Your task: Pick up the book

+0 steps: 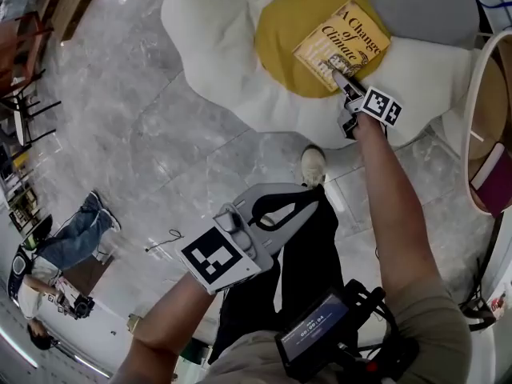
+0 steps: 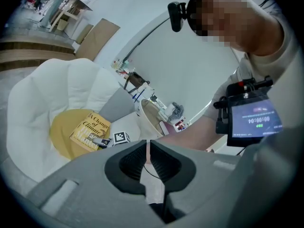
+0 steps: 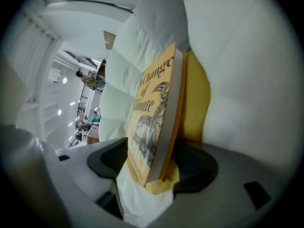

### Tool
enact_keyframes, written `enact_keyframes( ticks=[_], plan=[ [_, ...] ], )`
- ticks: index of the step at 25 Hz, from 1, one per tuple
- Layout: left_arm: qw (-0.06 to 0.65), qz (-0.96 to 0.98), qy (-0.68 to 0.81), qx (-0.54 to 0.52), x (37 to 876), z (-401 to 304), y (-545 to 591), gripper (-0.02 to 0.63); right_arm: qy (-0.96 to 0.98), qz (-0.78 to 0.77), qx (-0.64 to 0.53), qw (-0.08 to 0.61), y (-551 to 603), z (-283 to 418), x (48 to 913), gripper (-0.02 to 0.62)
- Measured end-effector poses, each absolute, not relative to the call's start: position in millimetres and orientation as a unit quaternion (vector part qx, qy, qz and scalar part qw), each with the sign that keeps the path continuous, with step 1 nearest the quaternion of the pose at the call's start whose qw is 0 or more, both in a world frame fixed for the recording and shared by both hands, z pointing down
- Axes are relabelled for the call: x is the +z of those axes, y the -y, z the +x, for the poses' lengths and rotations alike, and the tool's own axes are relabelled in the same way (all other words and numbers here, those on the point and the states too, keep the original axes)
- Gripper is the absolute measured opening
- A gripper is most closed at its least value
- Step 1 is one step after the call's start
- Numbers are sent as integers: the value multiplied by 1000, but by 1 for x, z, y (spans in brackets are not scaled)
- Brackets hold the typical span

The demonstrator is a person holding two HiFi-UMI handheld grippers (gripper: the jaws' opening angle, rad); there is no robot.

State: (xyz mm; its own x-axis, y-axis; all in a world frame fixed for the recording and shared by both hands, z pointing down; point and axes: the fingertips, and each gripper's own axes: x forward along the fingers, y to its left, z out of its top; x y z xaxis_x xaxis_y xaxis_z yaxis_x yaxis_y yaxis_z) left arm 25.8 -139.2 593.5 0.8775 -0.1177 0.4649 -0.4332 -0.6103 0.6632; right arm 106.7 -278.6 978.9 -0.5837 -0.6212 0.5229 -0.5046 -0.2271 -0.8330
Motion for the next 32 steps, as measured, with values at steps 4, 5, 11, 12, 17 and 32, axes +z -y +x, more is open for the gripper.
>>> enact_keyframes(
  ticks=[4,5,11,12,17,32],
  plan=[
    [419,872,163,193,602,21,133,9,-600,-466,-649,41,290,104,995,319],
    [422,871,166,192,604,19,133,9,-596,-471,-650,39,291,105,999,319],
    [430,867,173,185,611,14,133,9,-594,-476,-648,42,296,103,997,292],
    [429,868,170,182,609,15,132,9,-592,-476,-649,41,296,103,996,285],
    [433,869,165,175,598,23,131,9,-586,-493,-642,32,295,102,986,258],
    [431,872,171,154,559,11,141,9,-609,-571,-542,-96,293,87,933,232]
  ],
)
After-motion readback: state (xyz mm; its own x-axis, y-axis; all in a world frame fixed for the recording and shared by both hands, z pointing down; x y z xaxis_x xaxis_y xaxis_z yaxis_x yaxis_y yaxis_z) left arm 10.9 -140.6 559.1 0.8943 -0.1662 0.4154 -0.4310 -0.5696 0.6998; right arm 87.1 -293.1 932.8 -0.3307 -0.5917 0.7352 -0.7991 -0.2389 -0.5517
